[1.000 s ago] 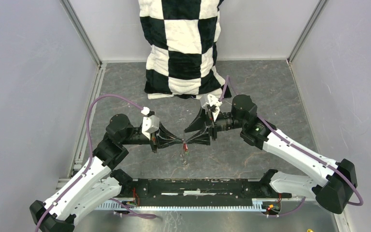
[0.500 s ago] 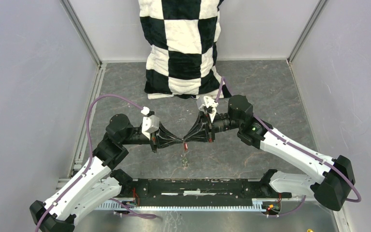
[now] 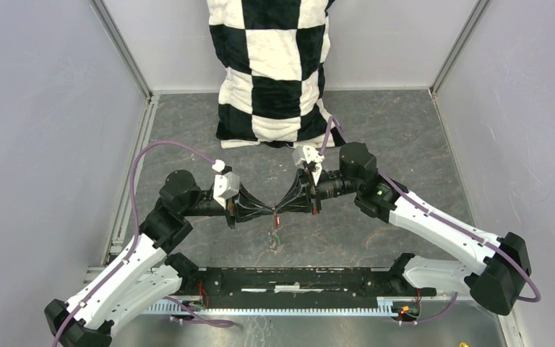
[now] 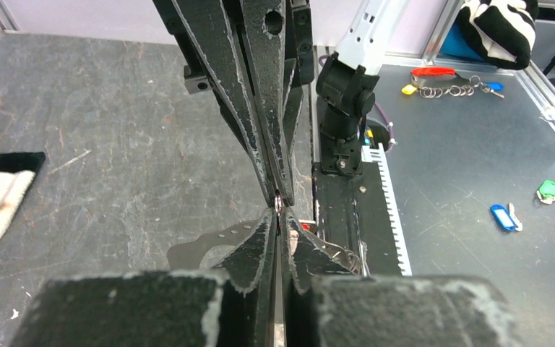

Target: Put the keys on the keyring

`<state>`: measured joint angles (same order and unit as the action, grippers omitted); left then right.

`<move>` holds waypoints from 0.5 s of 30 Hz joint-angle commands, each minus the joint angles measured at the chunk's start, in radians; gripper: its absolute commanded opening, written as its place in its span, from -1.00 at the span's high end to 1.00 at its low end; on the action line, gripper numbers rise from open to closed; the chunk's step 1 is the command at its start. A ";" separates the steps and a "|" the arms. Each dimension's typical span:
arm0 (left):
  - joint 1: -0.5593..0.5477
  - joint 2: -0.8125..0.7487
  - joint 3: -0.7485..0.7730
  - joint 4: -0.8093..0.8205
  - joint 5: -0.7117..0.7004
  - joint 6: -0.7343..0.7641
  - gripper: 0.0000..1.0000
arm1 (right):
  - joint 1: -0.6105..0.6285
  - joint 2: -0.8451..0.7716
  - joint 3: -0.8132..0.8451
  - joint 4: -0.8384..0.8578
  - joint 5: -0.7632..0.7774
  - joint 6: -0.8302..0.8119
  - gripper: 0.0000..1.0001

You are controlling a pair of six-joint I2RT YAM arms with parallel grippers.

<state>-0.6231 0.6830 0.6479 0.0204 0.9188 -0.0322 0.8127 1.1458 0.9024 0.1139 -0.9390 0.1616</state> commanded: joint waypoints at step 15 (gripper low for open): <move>0.001 0.105 0.137 -0.461 -0.007 0.556 0.22 | 0.132 0.220 0.443 -0.750 0.299 -0.381 0.99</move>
<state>-0.6231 0.7765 0.7620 -0.3439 0.9257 0.3576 0.9039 1.3403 1.2350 -0.5098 -0.7219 -0.1287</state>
